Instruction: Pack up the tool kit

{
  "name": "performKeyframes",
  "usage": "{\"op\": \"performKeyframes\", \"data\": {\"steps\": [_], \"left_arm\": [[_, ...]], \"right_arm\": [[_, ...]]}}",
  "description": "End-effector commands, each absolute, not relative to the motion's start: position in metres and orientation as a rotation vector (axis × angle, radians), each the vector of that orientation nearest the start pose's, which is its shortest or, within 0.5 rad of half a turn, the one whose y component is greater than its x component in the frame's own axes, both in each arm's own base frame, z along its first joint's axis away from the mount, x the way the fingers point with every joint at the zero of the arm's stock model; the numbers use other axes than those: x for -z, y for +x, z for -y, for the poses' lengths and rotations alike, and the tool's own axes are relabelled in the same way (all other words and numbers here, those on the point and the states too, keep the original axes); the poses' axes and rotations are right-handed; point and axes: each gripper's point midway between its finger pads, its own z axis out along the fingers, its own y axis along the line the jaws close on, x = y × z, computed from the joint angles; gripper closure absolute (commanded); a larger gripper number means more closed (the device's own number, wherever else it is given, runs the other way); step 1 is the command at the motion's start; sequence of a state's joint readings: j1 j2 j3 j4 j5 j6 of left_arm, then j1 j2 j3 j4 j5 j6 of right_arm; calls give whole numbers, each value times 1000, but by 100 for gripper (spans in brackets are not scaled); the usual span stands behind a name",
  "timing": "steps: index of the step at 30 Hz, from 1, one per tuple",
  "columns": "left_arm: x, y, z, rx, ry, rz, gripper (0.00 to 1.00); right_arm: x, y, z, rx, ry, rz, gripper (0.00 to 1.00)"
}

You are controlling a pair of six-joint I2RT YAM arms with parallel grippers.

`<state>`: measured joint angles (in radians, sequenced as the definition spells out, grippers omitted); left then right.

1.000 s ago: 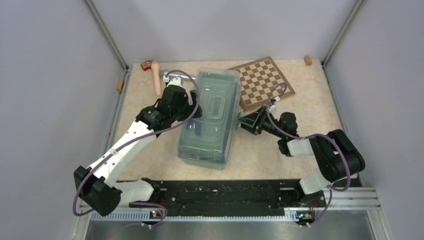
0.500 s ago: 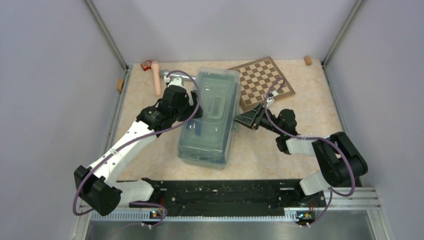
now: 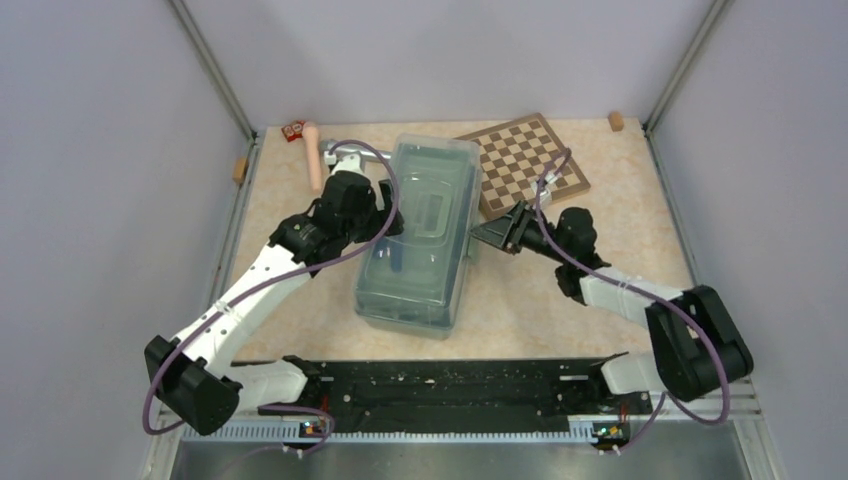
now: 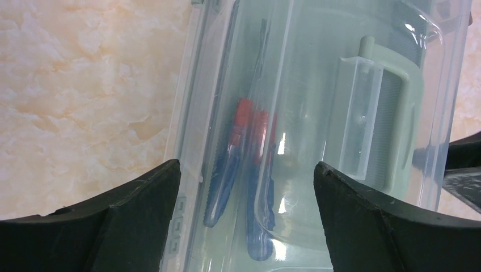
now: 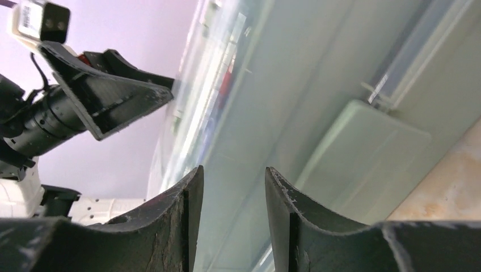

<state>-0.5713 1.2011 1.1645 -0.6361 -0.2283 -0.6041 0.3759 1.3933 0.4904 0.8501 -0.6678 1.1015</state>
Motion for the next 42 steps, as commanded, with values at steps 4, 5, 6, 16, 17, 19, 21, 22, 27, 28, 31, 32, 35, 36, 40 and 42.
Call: {"op": "performKeyframes", "data": {"steps": [4,5,6,16,17,19,21,22,27,28,31,32,35,36,40,42], "left_arm": [[-251,305,170,398,-177,-2168,9],[-250,305,170,394,-175,-2169,9],[-250,305,170,392,-176,-2169,9],[-241,307,171,379,-176,-2187,9],[-239,307,172,381,-175,-2191,9],[-236,307,174,391,-173,-2199,9],[-233,307,176,397,-172,-2206,9],[-231,307,177,400,-173,-2211,9],[-223,307,185,449,-180,-2225,9],[-221,307,187,462,-185,-2229,9],[-216,306,192,487,-189,-2242,9],[-216,306,193,496,-191,-2243,9],[-215,305,195,511,-194,-2243,9],[-214,305,195,513,-196,-2245,9],[-216,304,194,517,-205,-2237,9],[-218,304,192,511,-213,-2224,9]], "right_arm": [[-205,303,-233,-1291,73,-1931,61],[-200,305,-230,-1272,86,-1951,62],[-196,306,-229,-1256,86,-1964,62],[-156,313,-234,-1265,119,-2047,61],[-153,312,-238,-1293,115,-2052,61],[-149,310,-244,-1368,108,-2047,61],[-147,307,-251,-1444,104,-2032,61],[-145,307,-253,-1471,104,-2022,61],[-135,299,-261,-1589,111,-2009,61],[-133,297,-262,-1613,118,-2004,61],[-125,291,-265,-1681,153,-1995,61],[-121,288,-266,-1703,165,-1993,61],[-120,283,-271,-1778,174,-1962,59],[-122,281,-273,-1803,173,-1948,58],[-128,280,-284,-1885,146,-1896,55],[-133,280,-287,-1911,134,-1871,53]]}}
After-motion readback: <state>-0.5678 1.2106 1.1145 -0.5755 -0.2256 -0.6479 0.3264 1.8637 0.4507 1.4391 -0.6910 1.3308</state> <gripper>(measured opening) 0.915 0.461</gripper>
